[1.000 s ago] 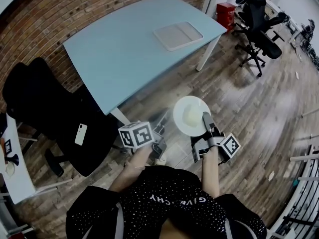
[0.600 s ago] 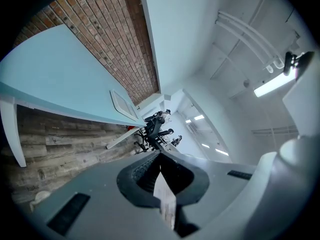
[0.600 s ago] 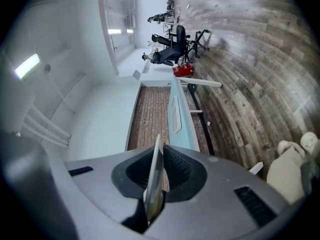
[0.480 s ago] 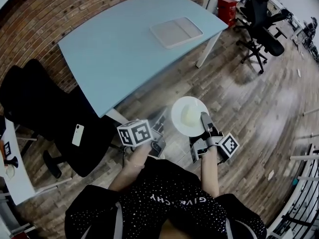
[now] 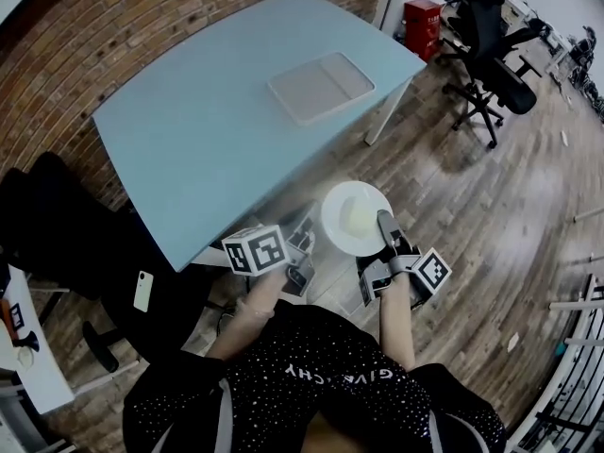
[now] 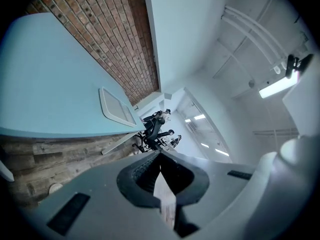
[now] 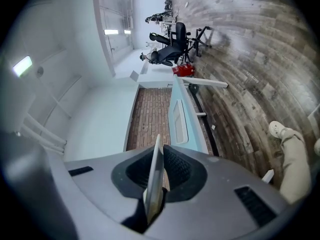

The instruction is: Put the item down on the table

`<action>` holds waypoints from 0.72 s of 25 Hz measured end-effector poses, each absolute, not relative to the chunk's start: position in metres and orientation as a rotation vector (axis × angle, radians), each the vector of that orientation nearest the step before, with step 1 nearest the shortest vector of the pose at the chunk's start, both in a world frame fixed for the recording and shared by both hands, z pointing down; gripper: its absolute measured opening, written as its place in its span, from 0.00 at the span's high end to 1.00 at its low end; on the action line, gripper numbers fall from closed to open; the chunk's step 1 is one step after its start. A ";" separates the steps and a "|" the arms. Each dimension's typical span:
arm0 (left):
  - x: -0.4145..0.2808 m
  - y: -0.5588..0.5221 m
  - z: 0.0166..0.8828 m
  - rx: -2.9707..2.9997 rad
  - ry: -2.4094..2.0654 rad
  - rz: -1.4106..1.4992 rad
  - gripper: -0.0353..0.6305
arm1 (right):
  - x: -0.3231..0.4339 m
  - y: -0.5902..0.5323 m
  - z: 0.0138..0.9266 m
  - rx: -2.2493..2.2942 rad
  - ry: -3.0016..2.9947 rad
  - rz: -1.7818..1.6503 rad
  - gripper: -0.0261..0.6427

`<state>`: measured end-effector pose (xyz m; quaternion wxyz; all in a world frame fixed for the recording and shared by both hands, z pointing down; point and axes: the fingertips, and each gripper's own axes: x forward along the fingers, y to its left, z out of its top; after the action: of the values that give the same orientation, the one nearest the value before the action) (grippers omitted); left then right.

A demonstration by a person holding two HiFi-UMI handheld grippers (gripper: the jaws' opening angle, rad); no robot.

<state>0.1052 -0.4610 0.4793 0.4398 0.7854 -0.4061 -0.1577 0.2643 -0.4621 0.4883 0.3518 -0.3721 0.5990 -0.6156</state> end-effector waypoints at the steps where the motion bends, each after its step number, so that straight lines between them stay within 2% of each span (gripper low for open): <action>1: 0.104 -0.475 0.477 1.953 -1.010 -0.394 0.93 | 0.264 -0.476 0.486 -0.960 1.551 -1.588 0.91; 18: 0.069 -0.734 0.443 1.977 -1.046 -0.396 0.93 | 0.234 -0.737 0.456 -0.971 1.578 -1.578 0.91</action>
<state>0.0689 -0.7341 0.4429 0.4215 0.7893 -0.4175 -0.1582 0.2342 -0.7369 0.4561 0.3466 -0.3744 0.6081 -0.6081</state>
